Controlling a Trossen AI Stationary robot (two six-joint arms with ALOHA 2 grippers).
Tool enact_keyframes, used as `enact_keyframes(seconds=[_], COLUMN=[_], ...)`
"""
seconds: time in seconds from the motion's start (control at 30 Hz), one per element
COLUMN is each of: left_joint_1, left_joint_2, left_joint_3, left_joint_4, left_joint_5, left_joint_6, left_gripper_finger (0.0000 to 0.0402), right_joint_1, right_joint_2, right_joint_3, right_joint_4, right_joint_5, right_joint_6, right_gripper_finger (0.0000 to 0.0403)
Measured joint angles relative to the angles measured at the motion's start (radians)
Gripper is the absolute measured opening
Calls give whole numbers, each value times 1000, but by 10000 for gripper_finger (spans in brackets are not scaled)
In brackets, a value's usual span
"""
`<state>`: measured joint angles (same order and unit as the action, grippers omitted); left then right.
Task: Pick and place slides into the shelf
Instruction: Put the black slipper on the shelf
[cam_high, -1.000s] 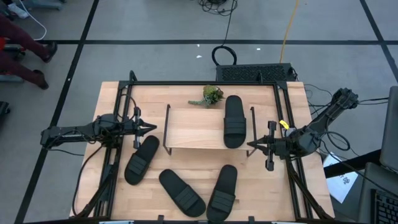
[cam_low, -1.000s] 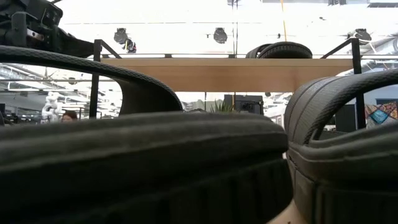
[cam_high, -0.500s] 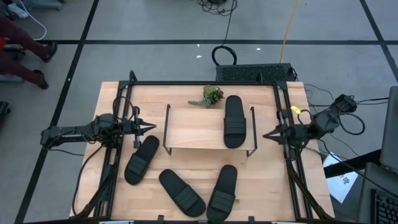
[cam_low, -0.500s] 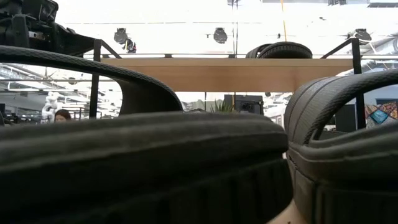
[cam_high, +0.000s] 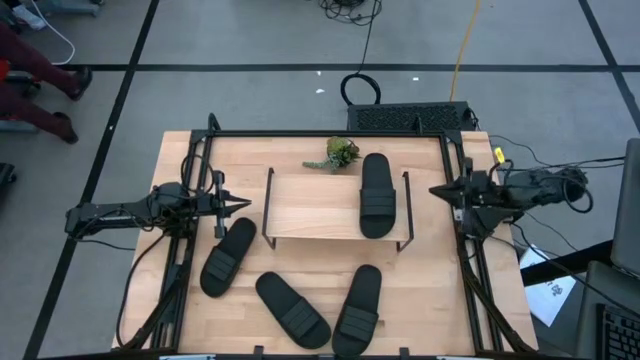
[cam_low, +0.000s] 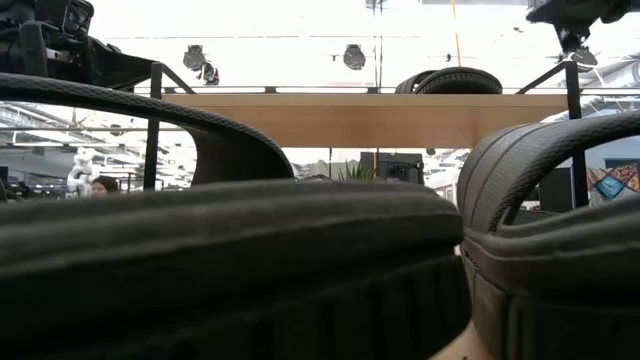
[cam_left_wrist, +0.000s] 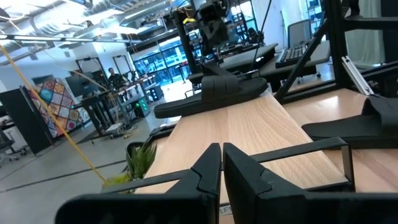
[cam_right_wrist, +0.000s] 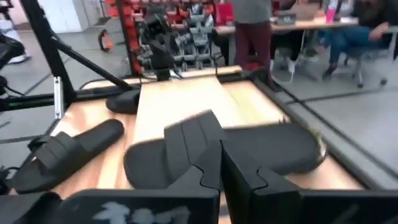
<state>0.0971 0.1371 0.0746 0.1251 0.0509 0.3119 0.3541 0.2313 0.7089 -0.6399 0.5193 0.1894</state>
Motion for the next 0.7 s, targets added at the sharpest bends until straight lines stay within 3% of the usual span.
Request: enact_keyframes(seconds=[0.17,0.43,0.7], left_joint_1=[0,0,0], left_joint_2=[0,0,0], left_joint_3=[0,0,0], left_joint_4=[0,0,-33], left_joint_5=[0,-7,-8], left_joint_6=[0,18,-101], left_gripper_finger=[26,26,26], right_joint_1=[-1,-1,-1], right_joint_2=[-79,-229,-227], right_joint_3=[-85,-213,-301], right_joint_4=[106,218,312], right_joint_5=[-107,-103,-118], right_joint_6=[21,-44,-103], right_gripper_finger=[0,0,0])
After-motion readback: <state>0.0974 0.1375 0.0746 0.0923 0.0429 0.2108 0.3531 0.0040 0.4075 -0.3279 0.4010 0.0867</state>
